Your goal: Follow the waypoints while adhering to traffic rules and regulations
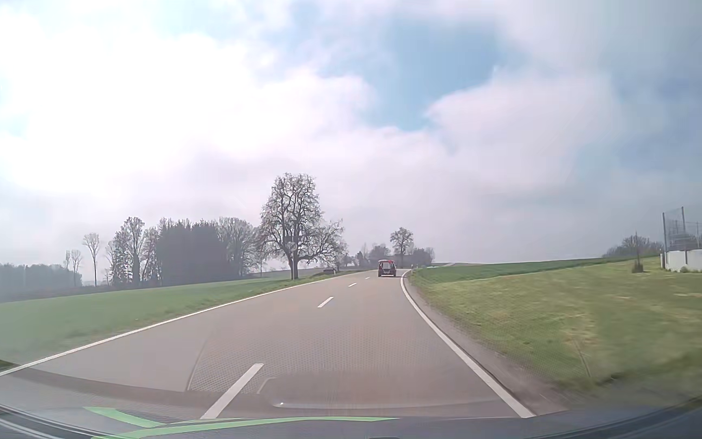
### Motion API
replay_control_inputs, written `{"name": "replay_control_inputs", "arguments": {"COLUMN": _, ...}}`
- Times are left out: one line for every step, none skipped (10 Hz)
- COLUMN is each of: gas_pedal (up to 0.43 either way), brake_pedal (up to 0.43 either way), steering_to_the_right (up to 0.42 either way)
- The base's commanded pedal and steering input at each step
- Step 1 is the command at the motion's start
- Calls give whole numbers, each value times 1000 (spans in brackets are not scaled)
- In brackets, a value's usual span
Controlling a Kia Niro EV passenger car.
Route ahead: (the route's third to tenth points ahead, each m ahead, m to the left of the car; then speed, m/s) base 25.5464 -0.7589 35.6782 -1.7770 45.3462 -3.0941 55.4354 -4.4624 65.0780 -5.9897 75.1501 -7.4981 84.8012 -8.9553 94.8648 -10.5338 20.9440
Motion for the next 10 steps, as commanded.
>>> {"name": "replay_control_inputs", "arguments": {"gas_pedal": 0, "brake_pedal": 0, "steering_to_the_right": 20}}
{"name": "replay_control_inputs", "arguments": {"gas_pedal": 0, "brake_pedal": 0, "steering_to_the_right": 21}}
{"name": "replay_control_inputs", "arguments": {"gas_pedal": 0, "brake_pedal": 0, "steering_to_the_right": 21}}
{"name": "replay_control_inputs", "arguments": {"gas_pedal": 0, "brake_pedal": 0, "steering_to_the_right": 21}}
{"name": "replay_control_inputs", "arguments": {"gas_pedal": 0, "brake_pedal": 0, "steering_to_the_right": 21}}
{"name": "replay_control_inputs", "arguments": {"gas_pedal": 0, "brake_pedal": 0, "steering_to_the_right": 20}}
{"name": "replay_control_inputs", "arguments": {"gas_pedal": 0, "brake_pedal": 0, "steering_to_the_right": 20}}
{"name": "replay_control_inputs", "arguments": {"gas_pedal": 0, "brake_pedal": 0, "steering_to_the_right": 19}}
{"name": "replay_control_inputs", "arguments": {"gas_pedal": 0, "brake_pedal": 0, "steering_to_the_right": 19}}
{"name": "replay_control_inputs", "arguments": {"gas_pedal": 0, "brake_pedal": 0, "steering_to_the_right": 19}}
